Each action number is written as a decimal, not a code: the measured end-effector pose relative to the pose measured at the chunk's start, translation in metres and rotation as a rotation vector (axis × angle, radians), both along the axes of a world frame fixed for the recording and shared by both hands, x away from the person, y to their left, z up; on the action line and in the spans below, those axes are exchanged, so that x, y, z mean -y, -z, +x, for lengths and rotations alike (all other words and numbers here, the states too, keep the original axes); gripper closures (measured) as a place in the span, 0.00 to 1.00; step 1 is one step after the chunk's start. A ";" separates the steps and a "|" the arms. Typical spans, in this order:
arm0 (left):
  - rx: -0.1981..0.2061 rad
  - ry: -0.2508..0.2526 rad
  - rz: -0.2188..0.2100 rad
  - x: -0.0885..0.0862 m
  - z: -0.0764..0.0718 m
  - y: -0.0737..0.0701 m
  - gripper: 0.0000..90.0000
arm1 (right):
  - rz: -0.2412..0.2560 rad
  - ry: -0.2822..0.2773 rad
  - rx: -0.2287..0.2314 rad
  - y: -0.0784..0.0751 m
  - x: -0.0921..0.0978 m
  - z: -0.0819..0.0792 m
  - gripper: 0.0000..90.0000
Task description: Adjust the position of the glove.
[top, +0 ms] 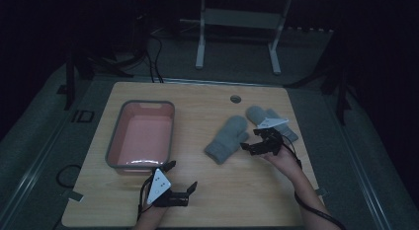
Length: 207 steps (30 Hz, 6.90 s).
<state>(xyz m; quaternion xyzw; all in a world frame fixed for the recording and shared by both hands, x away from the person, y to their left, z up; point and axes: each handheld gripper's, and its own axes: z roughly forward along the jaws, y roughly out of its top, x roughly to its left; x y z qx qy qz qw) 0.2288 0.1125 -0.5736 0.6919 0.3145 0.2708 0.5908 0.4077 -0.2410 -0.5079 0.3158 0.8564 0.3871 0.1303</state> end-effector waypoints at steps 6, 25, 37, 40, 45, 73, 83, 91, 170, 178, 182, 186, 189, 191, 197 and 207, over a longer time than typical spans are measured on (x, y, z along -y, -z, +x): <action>-0.005 0.002 -0.004 0.000 0.000 0.000 0.02 | -0.038 -0.035 0.022 0.006 -0.020 0.010 0.23; -0.018 -0.004 -0.002 0.000 0.001 0.000 0.02 | -0.134 -0.103 -0.053 0.035 -0.051 0.060 0.48; -0.015 -0.006 -0.007 0.000 0.001 0.000 0.02 | -0.124 -0.229 -0.050 0.017 -0.055 0.048 0.89; -0.012 -0.008 -0.011 -0.001 0.001 0.000 0.02 | -0.084 -0.299 -0.031 0.006 -0.058 0.039 0.89; -0.010 -0.002 -0.010 0.000 0.001 0.000 0.02 | -0.044 -0.476 -0.020 -0.012 -0.074 0.018 0.89; -0.007 0.013 -0.003 0.001 0.000 0.000 0.02 | -0.079 -0.518 -0.009 -0.001 -0.070 0.019 0.44; -0.008 0.015 -0.005 0.001 0.000 0.000 0.02 | -0.084 -0.227 0.026 -0.023 -0.009 0.034 0.33; -0.009 0.014 -0.008 0.000 0.000 0.000 0.02 | -0.102 -0.025 0.085 -0.031 0.044 0.050 0.42; -0.014 0.018 0.000 0.001 0.001 0.000 0.02 | -0.067 0.272 0.086 0.001 0.106 -0.068 0.53; -0.014 0.025 -0.004 0.001 0.001 0.000 0.02 | -0.129 0.104 0.012 0.010 0.126 -0.051 0.50; -0.014 0.029 -0.004 0.002 0.001 0.000 0.02 | -0.110 0.104 -0.032 0.023 0.131 -0.047 0.50; -0.016 0.027 -0.008 0.002 0.001 0.000 0.02 | -0.100 0.098 -0.035 0.036 0.127 -0.048 0.59; -0.015 0.027 -0.008 0.002 0.001 0.000 0.02 | -0.109 0.086 -0.014 0.037 0.123 -0.051 0.73; -0.015 0.025 -0.009 0.002 0.001 0.000 0.02 | -0.098 0.119 -0.018 0.038 0.120 -0.053 0.78; -0.015 0.023 -0.010 0.002 0.000 0.000 0.02 | -0.039 0.257 -0.027 0.037 0.116 -0.061 0.88; -0.014 0.023 -0.010 0.002 0.000 0.000 0.02 | -0.003 0.399 0.052 0.005 0.087 -0.075 0.90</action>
